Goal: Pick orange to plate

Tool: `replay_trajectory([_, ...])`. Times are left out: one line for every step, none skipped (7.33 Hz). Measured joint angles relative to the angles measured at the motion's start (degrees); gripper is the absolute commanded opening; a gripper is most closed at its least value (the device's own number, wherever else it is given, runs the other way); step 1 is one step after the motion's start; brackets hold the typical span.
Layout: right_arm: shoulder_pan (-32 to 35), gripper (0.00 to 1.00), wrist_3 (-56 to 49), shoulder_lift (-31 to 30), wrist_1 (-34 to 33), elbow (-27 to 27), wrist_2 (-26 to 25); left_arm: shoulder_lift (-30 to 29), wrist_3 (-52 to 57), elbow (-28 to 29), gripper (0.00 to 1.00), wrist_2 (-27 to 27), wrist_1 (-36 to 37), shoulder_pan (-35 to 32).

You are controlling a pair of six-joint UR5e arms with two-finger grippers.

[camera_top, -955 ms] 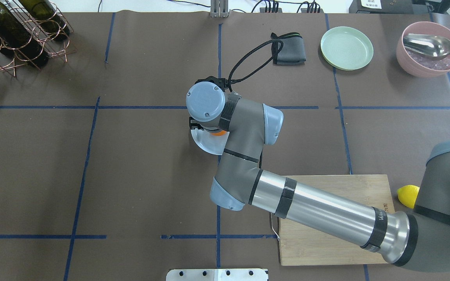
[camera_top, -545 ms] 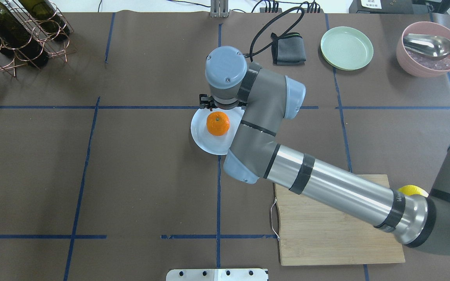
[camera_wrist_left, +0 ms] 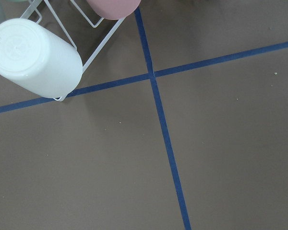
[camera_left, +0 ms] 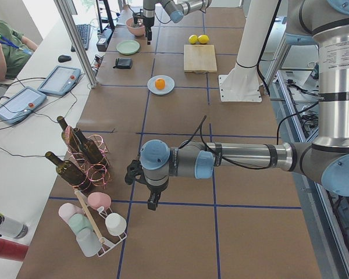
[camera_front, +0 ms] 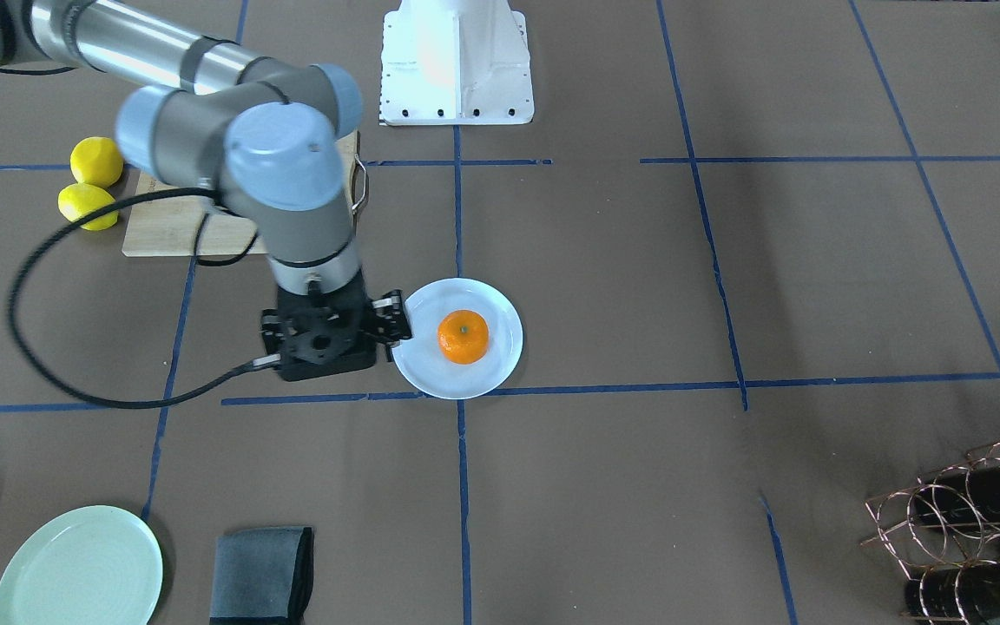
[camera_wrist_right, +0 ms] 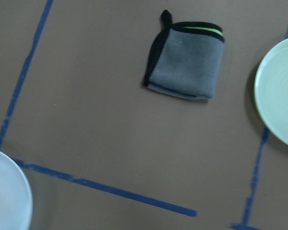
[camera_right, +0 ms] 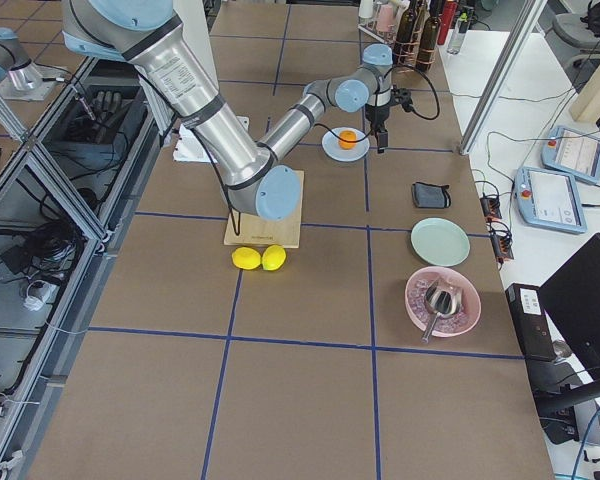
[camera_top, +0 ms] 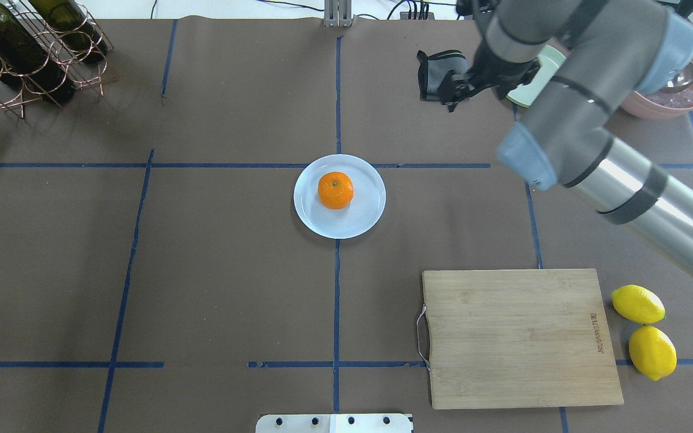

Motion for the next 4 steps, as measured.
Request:
replay_trajectory([6.1, 1.00, -11.1, -4.9, -0.7, 1.5, 3.5, -0.3, -0.1, -0.1, 1.00, 0.1, 1.8, 0.0])
replay_trajectory([11.3, 1.00, -22.4, -9.2, -1.6, 1.8, 5.7, -0.6, -0.1, -0.3, 1.00, 0.1, 3.1, 0.0])
replay_trajectory([15.9, 1.00, -33.2, -12.6, -3.4, 1.6, 6.7, -0.6, -0.1, -0.8, 1.00, 0.1, 3.7, 0.0])
replay_trajectory([20.2, 1.00, -40.3, -16.0, -5.8, 1.7, 7.0, -0.5, -0.1, -1.2, 1.00, 0.1, 4.0, 0.0])
